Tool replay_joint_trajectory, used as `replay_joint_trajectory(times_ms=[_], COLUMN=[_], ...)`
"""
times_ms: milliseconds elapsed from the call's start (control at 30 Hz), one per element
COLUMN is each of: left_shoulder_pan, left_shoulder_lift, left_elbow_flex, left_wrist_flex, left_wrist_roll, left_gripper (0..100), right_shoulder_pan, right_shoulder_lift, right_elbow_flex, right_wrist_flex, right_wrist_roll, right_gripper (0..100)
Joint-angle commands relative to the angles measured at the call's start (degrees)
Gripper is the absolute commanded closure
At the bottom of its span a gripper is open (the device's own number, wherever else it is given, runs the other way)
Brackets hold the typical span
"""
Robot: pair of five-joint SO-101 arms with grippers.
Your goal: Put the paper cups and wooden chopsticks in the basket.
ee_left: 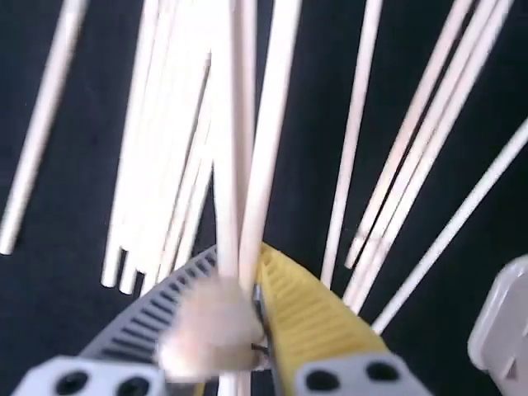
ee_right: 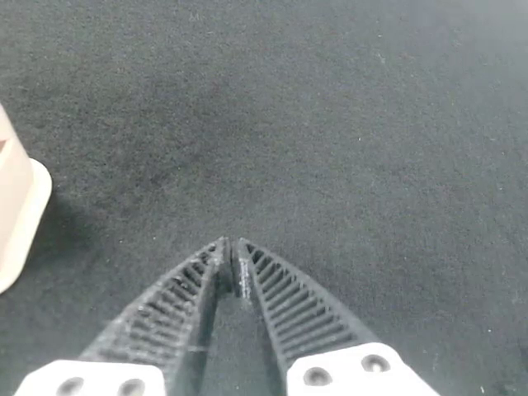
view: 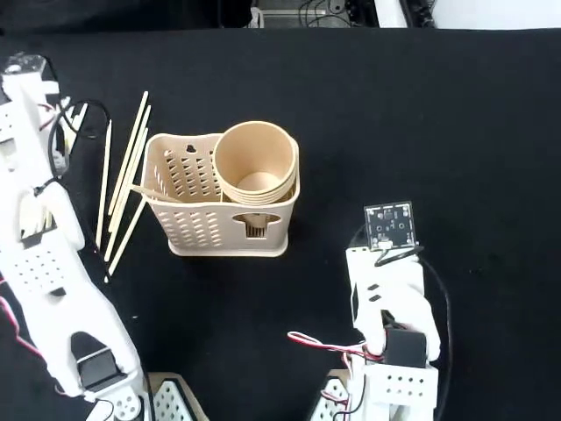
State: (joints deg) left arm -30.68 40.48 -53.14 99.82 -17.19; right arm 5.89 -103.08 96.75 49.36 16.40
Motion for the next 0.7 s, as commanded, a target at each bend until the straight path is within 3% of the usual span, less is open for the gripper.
replay_joint_trajectory(times_ms=[0,167,333,667], left_shoulder_pan=[0.7,0.7,2.3,2.9], left_shoulder_lift=[-7.5,-9.1,-9.2,-22.0], left_elbow_flex=[0.5,1.1,1.5,15.3], left_wrist_flex=[-4.4,-5.1,1.2,1.0], left_wrist_roll=[3.3,5.1,7.4,7.0], left_gripper=[97,97,97,97], right_shoulder_pan=[0.5,0.5,0.5,0.5], right_shoulder_lift=[-0.2,-0.2,-0.2,-0.2], right_elbow_flex=[-0.1,-0.1,-0.1,-0.1], right_wrist_flex=[-0.8,-0.8,-0.7,-0.7], right_wrist_roll=[0.0,0.0,0.0,0.0], right_gripper=[97.2,97.2,97.2,97.2])
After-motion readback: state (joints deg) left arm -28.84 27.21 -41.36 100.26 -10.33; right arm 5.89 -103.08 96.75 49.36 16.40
